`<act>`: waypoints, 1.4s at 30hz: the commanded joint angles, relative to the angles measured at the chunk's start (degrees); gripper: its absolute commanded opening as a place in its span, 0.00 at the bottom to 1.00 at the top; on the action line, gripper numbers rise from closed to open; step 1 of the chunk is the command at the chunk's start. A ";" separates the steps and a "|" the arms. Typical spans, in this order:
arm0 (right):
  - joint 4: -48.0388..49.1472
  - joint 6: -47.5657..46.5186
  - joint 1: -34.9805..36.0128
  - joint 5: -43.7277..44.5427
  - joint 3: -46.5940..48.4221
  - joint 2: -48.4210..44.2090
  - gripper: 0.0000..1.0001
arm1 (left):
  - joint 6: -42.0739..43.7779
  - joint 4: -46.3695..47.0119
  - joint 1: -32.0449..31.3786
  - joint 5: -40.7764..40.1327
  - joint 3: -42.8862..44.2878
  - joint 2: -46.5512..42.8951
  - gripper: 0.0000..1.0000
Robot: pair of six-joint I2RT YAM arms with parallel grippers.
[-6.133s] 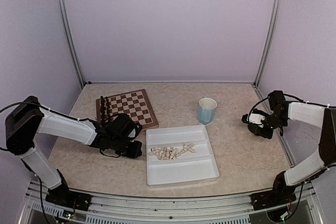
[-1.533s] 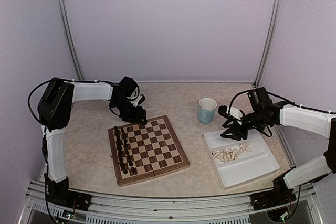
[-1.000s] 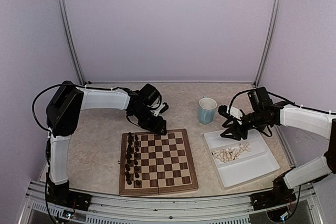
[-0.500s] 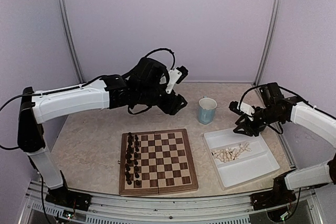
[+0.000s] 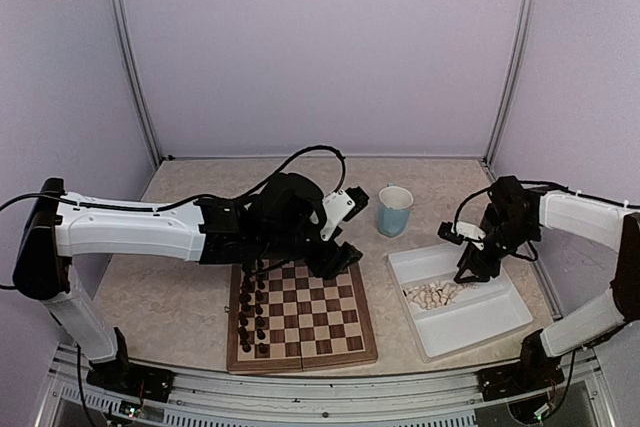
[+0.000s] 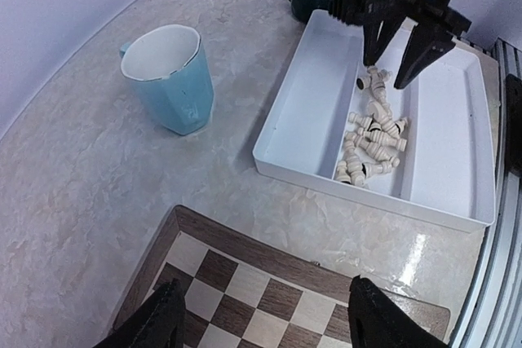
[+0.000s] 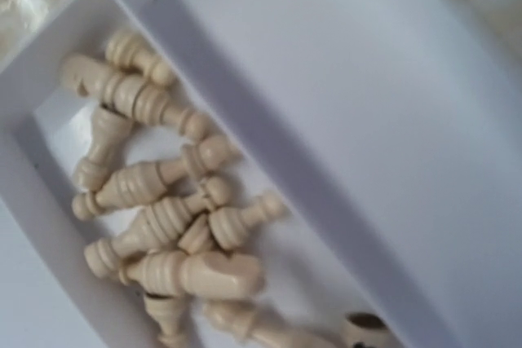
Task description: Set up the chess pieces on the board
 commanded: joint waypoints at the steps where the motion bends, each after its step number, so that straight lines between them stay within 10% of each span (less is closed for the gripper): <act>1: -2.27 0.56 -0.60 -4.38 2.35 8.98 0.44 | -2.80 4.40 -0.47 0.81 -0.04 -2.44 0.68; 17: -2.39 2.47 -0.88 -10.32 6.35 20.57 0.60 | -4.82 4.40 -1.61 0.56 -1.18 -2.19 0.68; 34: -1.20 5.76 -0.80 -14.51 7.58 22.36 0.24 | -4.91 4.50 -1.76 0.60 -1.44 -1.35 0.68; 42: -4.67 2.66 -0.80 -14.44 6.53 20.08 0.37 | -4.29 4.49 -1.77 0.89 -1.09 -0.97 0.68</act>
